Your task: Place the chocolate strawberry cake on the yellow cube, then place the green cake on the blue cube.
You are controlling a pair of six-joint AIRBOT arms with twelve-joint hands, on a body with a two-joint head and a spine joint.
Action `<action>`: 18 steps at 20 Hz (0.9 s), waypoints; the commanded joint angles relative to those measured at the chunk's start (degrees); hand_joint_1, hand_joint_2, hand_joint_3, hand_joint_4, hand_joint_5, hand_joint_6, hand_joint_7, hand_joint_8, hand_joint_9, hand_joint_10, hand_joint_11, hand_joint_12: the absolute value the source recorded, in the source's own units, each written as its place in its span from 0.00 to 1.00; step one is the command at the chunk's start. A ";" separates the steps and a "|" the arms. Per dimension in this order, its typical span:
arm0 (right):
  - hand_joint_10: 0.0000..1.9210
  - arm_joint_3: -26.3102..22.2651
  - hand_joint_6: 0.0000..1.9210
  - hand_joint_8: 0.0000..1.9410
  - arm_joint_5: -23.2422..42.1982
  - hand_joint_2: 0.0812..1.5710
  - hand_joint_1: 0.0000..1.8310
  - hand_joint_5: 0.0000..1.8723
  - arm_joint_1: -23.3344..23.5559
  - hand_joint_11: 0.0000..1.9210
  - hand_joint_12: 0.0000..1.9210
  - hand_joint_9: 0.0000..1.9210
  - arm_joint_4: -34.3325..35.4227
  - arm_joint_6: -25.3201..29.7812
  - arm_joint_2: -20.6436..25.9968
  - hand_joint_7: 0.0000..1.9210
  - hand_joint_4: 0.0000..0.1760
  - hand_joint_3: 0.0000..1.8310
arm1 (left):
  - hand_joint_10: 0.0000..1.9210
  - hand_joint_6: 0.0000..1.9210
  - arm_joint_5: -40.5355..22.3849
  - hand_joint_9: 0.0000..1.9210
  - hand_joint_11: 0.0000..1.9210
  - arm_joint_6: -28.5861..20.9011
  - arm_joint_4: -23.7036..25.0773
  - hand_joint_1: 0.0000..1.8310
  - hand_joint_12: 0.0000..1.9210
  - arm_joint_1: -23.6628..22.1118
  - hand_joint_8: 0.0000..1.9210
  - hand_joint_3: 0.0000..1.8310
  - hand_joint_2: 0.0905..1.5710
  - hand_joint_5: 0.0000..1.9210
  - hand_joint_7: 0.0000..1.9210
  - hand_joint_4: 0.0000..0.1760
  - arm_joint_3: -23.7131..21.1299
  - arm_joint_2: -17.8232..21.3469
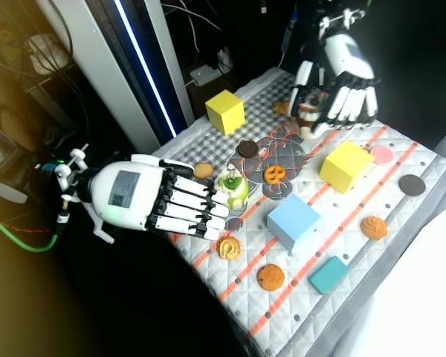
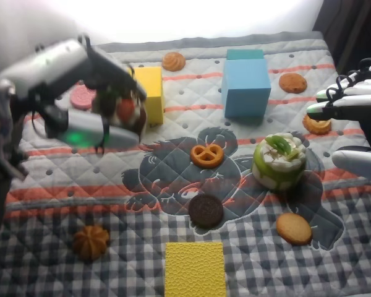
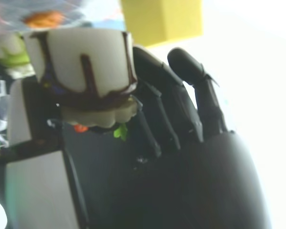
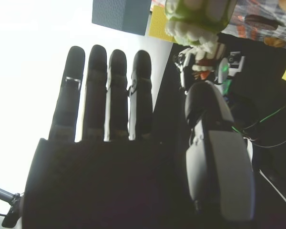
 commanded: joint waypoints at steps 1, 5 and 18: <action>0.00 0.29 0.00 0.00 6.88 0.81 0.18 0.30 0.34 0.06 0.38 0.22 1.03 0.16 -0.25 0.24 0.00 0.00 | 0.52 0.22 -6.50 0.42 0.18 -0.24 0.67 0.70 0.88 -1.57 0.52 0.00 0.65 0.61 0.58 0.00 0.68 -0.43; 0.00 0.58 0.00 0.00 6.88 0.81 0.17 0.30 0.35 0.04 0.42 0.23 1.03 0.16 -0.64 0.25 0.00 0.00 | 0.43 0.18 -4.29 0.49 0.29 -0.25 -0.68 0.70 0.82 -6.61 0.51 0.00 0.65 0.62 0.59 0.00 5.30 -3.21; 0.00 1.56 0.00 0.00 6.90 0.78 0.22 0.30 1.21 0.03 0.45 0.21 0.38 0.16 -1.43 0.24 0.00 0.00 | 0.56 0.28 0.67 0.43 0.16 0.26 -7.30 0.70 0.92 -10.60 0.56 0.00 0.67 0.57 0.56 0.00 15.78 -9.47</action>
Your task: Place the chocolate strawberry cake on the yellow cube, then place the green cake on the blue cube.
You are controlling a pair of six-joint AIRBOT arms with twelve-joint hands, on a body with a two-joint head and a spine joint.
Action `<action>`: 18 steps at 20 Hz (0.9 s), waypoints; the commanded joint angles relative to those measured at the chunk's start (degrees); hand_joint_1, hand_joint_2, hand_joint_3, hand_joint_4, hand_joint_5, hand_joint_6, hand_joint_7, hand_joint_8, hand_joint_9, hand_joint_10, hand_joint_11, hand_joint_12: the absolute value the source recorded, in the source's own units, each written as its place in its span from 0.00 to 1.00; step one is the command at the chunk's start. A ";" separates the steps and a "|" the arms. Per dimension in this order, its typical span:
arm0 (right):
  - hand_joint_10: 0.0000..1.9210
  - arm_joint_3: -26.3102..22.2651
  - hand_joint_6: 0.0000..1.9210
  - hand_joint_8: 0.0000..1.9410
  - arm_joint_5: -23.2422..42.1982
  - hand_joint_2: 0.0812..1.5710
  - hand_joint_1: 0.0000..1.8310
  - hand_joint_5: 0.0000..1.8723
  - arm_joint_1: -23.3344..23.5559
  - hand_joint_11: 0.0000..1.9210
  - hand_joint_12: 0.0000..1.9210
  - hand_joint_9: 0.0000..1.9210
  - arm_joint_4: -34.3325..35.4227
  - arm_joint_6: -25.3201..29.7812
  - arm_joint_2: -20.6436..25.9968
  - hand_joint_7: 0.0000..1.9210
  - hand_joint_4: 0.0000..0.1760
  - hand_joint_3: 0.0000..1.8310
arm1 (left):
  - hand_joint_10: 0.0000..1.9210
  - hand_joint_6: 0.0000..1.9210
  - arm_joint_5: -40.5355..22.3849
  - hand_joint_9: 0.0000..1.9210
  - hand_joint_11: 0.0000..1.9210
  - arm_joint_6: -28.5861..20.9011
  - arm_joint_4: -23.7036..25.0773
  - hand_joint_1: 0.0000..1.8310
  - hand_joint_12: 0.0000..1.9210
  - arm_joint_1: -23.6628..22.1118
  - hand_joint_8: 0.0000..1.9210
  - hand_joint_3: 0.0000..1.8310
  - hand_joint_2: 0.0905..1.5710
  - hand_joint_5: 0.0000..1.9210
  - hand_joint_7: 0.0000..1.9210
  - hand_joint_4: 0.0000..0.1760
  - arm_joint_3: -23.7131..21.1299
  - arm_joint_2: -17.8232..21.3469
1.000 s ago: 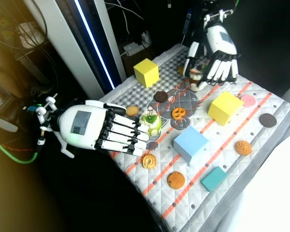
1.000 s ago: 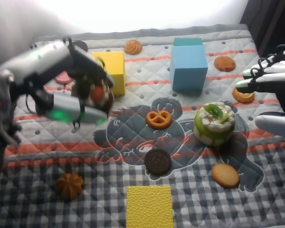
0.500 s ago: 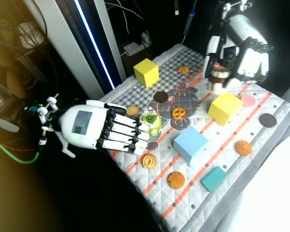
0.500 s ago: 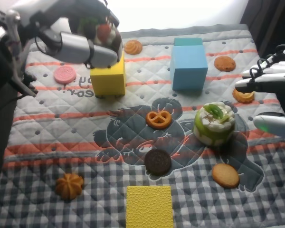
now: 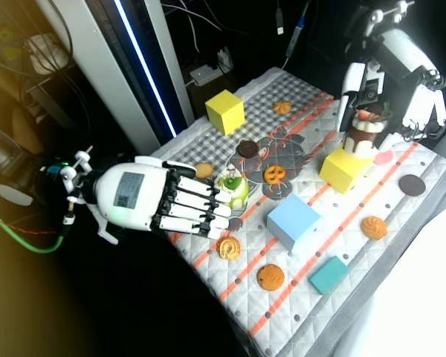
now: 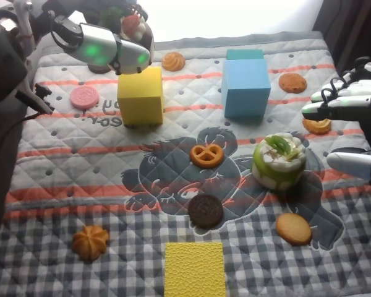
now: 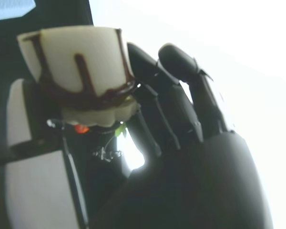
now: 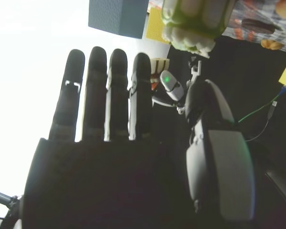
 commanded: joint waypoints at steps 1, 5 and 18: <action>0.00 0.30 0.00 0.00 6.88 0.78 0.21 0.30 0.73 0.03 0.45 0.21 1.01 0.14 -0.05 0.24 0.00 0.00 | 0.56 0.27 -5.83 0.43 0.17 -0.55 0.73 0.70 0.90 -0.53 0.55 0.00 0.66 0.58 0.56 0.00 0.38 -0.04; 0.00 0.42 0.00 0.00 6.88 0.78 0.23 0.30 0.89 0.04 0.45 0.22 0.84 0.14 -0.29 0.25 0.00 0.00 | 0.49 0.20 -5.34 0.45 0.16 -0.55 0.18 0.70 0.86 0.29 0.53 0.00 0.65 0.62 0.57 0.00 0.76 -0.68; 0.00 0.70 0.00 0.00 6.88 0.79 0.23 0.30 1.16 0.03 0.45 0.22 0.77 0.15 -0.54 0.25 0.07 0.00 | 0.44 0.35 -6.46 0.42 0.14 -0.57 -2.49 0.59 0.79 4.71 0.20 0.00 0.63 0.60 0.58 0.94 0.31 -2.17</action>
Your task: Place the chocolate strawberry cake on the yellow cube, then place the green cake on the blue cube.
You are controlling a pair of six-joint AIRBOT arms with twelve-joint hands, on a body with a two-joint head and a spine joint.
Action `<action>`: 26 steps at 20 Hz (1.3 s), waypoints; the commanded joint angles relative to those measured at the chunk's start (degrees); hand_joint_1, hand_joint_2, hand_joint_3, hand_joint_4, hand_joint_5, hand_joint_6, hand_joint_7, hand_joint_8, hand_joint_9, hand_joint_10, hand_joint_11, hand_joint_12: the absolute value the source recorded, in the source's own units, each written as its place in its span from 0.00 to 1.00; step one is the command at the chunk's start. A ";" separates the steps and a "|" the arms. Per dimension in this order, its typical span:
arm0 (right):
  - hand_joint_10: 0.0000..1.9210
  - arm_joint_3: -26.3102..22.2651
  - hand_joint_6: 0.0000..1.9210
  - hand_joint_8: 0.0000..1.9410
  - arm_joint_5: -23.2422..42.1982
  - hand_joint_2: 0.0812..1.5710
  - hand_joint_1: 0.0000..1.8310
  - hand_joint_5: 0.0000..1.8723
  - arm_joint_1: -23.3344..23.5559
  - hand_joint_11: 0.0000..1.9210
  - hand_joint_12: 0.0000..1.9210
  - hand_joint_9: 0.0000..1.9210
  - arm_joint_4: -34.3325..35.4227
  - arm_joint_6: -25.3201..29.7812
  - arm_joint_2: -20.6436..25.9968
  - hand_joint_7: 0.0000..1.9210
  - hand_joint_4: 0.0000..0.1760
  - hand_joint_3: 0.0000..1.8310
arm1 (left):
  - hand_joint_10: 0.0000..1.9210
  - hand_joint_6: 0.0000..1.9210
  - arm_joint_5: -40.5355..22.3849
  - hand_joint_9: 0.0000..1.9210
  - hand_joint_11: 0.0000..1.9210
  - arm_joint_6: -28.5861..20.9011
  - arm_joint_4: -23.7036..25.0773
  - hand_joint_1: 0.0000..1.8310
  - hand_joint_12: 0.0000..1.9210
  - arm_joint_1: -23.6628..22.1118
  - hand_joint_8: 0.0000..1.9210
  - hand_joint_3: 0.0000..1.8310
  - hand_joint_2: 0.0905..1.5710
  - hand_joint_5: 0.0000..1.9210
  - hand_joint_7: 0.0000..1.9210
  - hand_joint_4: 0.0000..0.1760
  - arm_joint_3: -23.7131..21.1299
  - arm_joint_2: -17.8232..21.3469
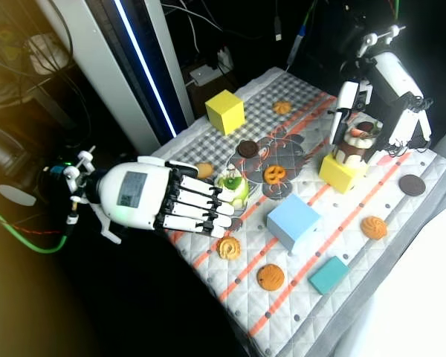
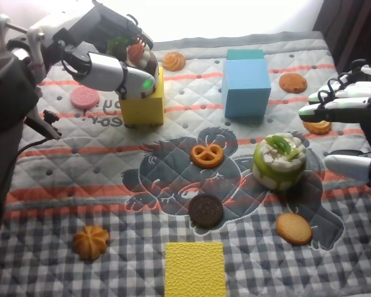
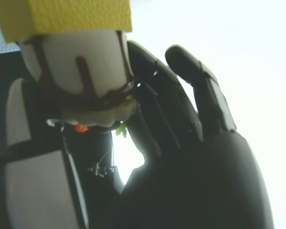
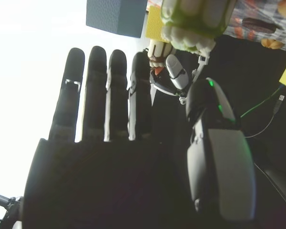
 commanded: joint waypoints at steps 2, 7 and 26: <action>0.00 0.33 0.00 0.00 6.84 0.79 0.25 0.30 1.14 0.02 0.47 0.23 1.03 0.15 0.01 0.25 0.03 0.00 | 0.49 0.01 -4.84 0.42 0.14 -0.51 0.67 0.53 0.82 0.04 0.15 0.00 0.57 0.55 0.58 0.00 0.00 -0.11; 0.00 0.39 0.00 0.00 6.84 0.79 0.24 0.30 1.14 0.03 0.48 0.23 1.02 0.15 -0.07 0.25 0.00 0.00 | 0.49 0.00 -4.72 0.38 0.12 -0.51 0.65 0.50 0.82 0.24 0.14 0.00 0.54 0.50 0.55 0.00 0.01 -0.07; 0.00 0.30 0.00 0.00 6.84 0.79 0.25 0.30 1.12 0.07 0.37 0.22 1.05 0.56 -0.09 0.24 0.08 0.00 | 0.38 0.00 -4.45 0.28 0.02 -0.50 0.78 0.41 0.81 0.74 0.03 0.00 0.52 0.27 0.38 0.40 -1.30 1.53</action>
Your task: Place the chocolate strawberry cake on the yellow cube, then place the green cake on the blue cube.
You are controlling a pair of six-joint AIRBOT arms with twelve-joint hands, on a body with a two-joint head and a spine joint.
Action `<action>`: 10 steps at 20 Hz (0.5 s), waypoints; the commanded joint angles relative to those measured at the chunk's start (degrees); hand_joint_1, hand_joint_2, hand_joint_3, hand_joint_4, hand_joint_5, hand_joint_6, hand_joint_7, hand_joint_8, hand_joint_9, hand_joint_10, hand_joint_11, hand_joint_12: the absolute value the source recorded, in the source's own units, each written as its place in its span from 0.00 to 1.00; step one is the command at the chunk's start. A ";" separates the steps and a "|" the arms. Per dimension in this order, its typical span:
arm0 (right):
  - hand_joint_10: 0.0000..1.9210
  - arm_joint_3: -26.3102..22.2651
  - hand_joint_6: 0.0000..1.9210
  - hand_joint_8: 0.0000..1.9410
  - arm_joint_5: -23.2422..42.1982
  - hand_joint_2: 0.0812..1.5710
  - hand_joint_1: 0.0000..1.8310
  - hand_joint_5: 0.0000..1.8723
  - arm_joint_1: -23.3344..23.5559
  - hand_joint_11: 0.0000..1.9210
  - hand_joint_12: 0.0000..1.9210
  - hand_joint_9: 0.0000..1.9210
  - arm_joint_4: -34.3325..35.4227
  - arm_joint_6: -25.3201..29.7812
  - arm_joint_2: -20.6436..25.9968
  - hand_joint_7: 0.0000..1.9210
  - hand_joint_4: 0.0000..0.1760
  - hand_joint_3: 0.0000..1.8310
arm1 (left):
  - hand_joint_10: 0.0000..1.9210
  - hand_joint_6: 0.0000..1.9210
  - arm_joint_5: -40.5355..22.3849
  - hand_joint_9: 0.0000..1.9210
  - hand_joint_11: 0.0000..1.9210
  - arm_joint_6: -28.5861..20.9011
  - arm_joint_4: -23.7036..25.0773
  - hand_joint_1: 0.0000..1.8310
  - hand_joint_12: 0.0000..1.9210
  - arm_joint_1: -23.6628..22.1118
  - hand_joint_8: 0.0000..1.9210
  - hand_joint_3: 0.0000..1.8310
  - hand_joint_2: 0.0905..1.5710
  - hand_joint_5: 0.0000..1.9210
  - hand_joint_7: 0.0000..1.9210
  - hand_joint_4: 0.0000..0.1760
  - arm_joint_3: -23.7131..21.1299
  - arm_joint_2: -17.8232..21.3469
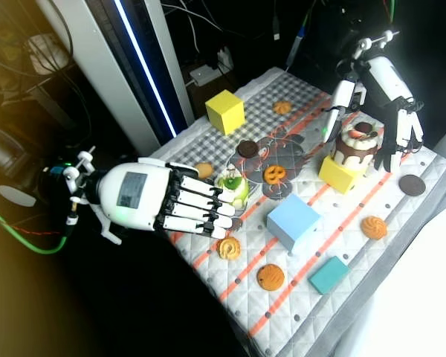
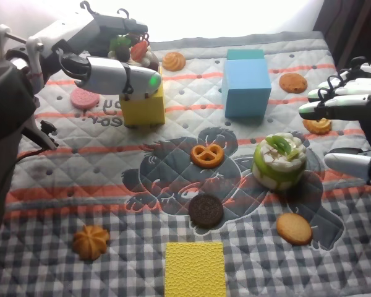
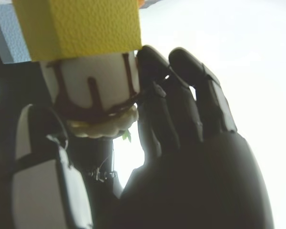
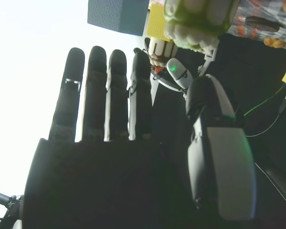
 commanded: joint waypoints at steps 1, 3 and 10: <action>0.00 0.12 0.00 0.00 6.82 0.79 0.25 0.30 0.73 0.06 0.40 0.23 1.09 0.39 -0.04 0.25 0.07 0.00 | 0.25 0.00 -6.03 0.29 0.00 -0.52 0.97 0.41 0.73 -0.19 0.01 0.00 0.52 0.26 0.37 0.42 -0.11 0.74; 0.00 0.11 0.00 0.00 6.82 0.79 0.25 0.30 0.73 0.06 0.41 0.23 1.10 0.39 -0.04 0.25 0.06 0.00 | 0.06 0.00 -6.03 0.21 0.00 -0.51 1.11 0.40 0.50 -0.19 0.00 0.00 0.51 0.21 0.27 0.59 -0.20 0.83; 0.00 0.07 0.00 0.00 6.82 0.79 0.23 0.30 0.69 0.06 0.41 0.22 1.10 0.40 -0.04 0.24 0.00 0.00 | 0.00 0.00 -6.40 0.02 0.00 -0.51 1.42 0.37 0.00 -0.15 0.00 0.00 0.49 0.10 0.06 0.98 -0.69 1.16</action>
